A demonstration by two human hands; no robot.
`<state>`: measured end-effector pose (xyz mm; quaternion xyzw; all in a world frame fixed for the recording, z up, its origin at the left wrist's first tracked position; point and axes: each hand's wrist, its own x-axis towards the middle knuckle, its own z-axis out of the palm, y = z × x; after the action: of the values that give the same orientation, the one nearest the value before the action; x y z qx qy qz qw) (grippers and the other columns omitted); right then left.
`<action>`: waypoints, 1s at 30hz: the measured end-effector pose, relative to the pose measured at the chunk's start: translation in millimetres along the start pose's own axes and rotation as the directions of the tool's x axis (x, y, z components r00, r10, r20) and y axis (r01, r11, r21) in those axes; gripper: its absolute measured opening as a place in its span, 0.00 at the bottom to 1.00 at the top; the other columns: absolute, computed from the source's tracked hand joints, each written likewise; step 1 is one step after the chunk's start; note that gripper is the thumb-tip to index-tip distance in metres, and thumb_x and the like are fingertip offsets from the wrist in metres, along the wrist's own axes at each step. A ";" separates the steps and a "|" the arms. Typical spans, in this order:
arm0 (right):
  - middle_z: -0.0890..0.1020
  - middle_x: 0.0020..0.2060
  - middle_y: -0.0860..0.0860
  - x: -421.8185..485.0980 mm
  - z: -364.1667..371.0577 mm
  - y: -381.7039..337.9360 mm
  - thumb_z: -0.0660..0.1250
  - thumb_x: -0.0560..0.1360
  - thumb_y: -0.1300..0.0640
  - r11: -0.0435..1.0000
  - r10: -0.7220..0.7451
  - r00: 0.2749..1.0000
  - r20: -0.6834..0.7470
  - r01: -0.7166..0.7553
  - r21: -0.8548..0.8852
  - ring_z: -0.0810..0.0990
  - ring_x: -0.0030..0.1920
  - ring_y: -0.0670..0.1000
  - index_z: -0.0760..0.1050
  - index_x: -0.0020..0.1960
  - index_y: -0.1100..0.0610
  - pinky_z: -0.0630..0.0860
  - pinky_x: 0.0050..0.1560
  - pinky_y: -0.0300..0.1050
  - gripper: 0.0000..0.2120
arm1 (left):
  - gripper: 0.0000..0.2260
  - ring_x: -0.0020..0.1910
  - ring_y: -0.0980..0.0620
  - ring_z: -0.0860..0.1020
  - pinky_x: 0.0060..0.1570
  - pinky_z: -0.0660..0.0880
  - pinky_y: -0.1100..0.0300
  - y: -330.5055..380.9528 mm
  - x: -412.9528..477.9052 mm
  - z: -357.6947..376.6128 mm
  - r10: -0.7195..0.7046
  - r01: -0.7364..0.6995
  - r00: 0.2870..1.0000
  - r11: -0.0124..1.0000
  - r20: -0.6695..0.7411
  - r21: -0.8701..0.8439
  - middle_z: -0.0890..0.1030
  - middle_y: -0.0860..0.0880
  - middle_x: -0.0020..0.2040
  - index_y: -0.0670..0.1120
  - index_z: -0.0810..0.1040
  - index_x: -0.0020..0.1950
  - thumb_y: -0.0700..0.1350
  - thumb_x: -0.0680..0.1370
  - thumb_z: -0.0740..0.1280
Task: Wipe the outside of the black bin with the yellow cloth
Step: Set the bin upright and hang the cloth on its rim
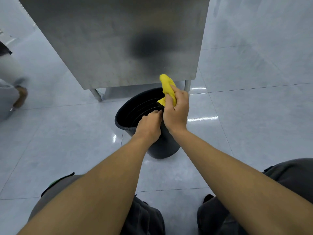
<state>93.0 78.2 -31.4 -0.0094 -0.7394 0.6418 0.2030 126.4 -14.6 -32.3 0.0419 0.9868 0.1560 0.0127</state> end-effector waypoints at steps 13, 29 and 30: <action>0.83 0.46 0.42 2.0 -9.1 6.8 0.66 0.76 0.56 0.987 0.142 0.989 0.033 -0.144 0.064 0.80 0.48 0.40 0.80 0.55 0.50 0.75 0.45 0.28 0.09 | 0.09 0.51 0.40 0.79 0.52 0.79 0.46 0.1 -7.8 55.9 -0.131 0.140 0.946 0.990 0.297 -0.009 0.80 0.43 0.52 0.43 0.79 0.55 0.39 0.76 0.65; 0.74 0.32 0.52 15.8 -24.3 28.1 0.67 0.70 0.48 0.761 0.588 0.809 0.011 -0.557 0.333 0.74 0.36 0.51 0.74 0.37 0.57 0.74 0.37 0.48 0.12 | 0.44 0.54 0.44 0.80 0.58 0.79 0.42 22.7 11.6 17.2 -0.393 0.450 0.828 0.040 0.400 -0.892 0.79 0.42 0.58 0.63 0.53 0.78 0.35 0.70 0.68; 0.75 0.33 0.52 16.1 -26.3 28.0 0.68 0.69 0.47 0.739 0.612 0.790 0.027 -0.584 0.337 0.74 0.36 0.52 0.74 0.36 0.57 0.75 0.37 0.48 0.13 | 0.43 0.55 0.44 0.80 0.58 0.79 0.42 23.7 12.4 15.4 -0.392 0.436 0.841 0.078 0.374 -0.897 0.78 0.43 0.59 0.62 0.55 0.77 0.36 0.70 0.69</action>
<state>79.5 112.4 -51.0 -0.2397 -0.5704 0.7854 0.0160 116.4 13.6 -39.7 -0.2524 0.6394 0.7198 0.0967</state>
